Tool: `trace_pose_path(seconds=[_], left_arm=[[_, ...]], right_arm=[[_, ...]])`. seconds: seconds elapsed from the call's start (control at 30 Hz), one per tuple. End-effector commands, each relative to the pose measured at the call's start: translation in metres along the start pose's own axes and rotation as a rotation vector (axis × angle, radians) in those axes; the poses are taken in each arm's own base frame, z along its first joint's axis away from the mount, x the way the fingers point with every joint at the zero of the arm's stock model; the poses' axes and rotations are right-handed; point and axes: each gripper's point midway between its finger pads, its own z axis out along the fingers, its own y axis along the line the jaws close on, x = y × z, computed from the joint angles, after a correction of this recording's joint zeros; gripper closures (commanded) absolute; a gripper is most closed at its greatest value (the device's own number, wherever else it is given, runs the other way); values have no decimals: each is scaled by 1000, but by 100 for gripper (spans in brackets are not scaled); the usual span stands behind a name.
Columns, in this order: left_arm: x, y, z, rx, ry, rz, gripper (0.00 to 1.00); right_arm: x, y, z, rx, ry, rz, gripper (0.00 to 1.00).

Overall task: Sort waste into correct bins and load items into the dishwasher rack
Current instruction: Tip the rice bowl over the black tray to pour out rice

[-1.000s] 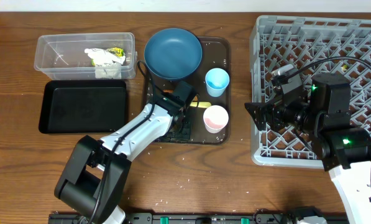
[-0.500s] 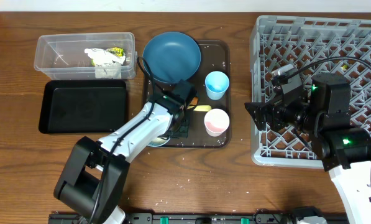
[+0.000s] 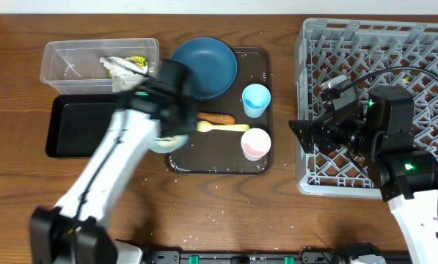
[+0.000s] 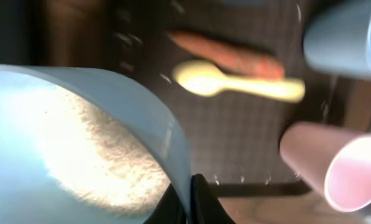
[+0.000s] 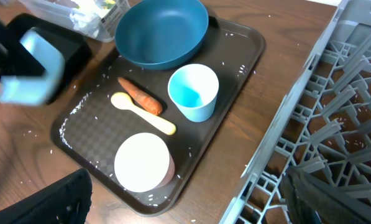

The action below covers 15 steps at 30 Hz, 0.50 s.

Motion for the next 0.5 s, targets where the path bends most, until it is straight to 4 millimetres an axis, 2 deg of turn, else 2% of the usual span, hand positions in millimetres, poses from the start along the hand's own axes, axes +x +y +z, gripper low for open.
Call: trace_pose_path(seconds=[0.0,0.1,0.2,0.33,0.47], left_arm=[[-25,20,-23,122,-51,-75,94],[-50,48,-29,210,-99,-190,94],[-64,76,-29,262,-126,-278,94],[-73,105,-28,341,-131,-342,94],[-78,123,-27,481,-128,-384,94]], right_arm=[[-8,3,-3,-5,-19,0,5],[-10,3,-3,-4,-27,-3,4],[-10,3,-3,-4,-29,-4,5],[-10,3,-3,-4,-27,-3,5],[-11,3,-3,-4,-31,-5,5]])
